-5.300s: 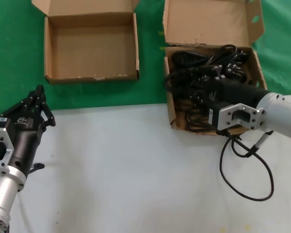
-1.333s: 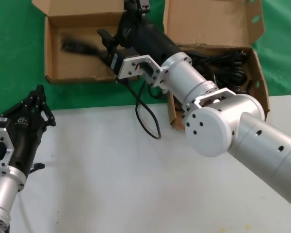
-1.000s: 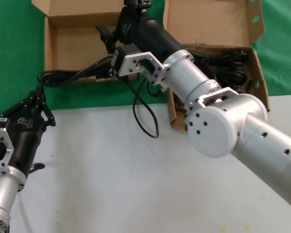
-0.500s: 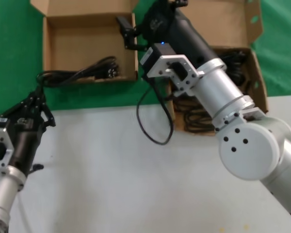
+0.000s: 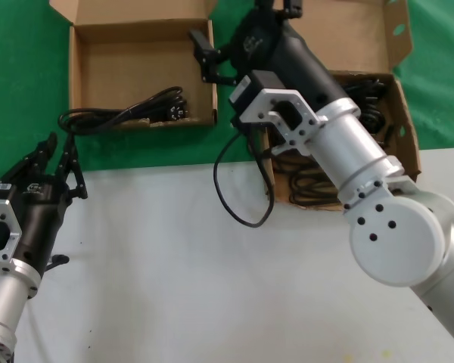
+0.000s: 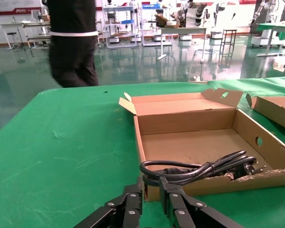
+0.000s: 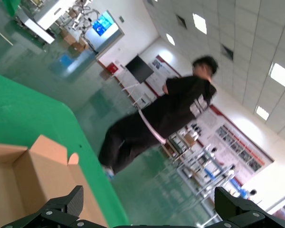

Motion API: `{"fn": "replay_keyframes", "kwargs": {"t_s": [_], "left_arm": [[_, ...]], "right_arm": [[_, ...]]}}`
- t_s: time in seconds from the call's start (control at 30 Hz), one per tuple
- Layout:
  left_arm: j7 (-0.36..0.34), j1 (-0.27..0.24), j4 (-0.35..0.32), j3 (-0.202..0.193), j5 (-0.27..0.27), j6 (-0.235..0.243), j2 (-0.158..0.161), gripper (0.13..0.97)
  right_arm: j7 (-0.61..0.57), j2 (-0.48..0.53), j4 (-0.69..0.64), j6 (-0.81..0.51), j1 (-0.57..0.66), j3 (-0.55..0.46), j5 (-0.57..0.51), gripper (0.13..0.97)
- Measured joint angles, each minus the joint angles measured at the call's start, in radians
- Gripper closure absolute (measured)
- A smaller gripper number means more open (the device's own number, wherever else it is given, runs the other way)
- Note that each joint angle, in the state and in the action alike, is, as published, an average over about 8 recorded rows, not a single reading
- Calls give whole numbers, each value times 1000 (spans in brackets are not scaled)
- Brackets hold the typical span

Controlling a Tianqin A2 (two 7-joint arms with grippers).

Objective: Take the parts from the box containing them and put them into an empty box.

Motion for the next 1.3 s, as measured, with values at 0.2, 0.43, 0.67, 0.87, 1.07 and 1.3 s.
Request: {"fn": "replay_keyframes", "kwargs": {"t_s": [0.2, 0.43, 0.67, 0.87, 1.07, 1.3], "left_arm": [[2, 1, 0, -1, -2, -2, 0, 863], [3, 3, 0, -2, -4, -4, -1, 740], [5, 6, 0, -3, -7, -6, -1, 595], [6, 7, 0, -3, -9, -8, -1, 519], [8, 9, 0, -4, -11, -10, -2, 399], [10, 11, -1, -5, -13, -12, -2, 279]], "right_arm": [[10, 0, 9, -15, -48, 47, 43, 129], [23, -1, 21, -35, -113, 109, 101, 129], [36, -2, 34, -56, -180, 174, 162, 129], [48, -2, 45, -74, -237, 229, 213, 129], [59, -3, 55, -91, -294, 284, 263, 129], [73, -3, 68, -112, -362, 349, 324, 129]]}}
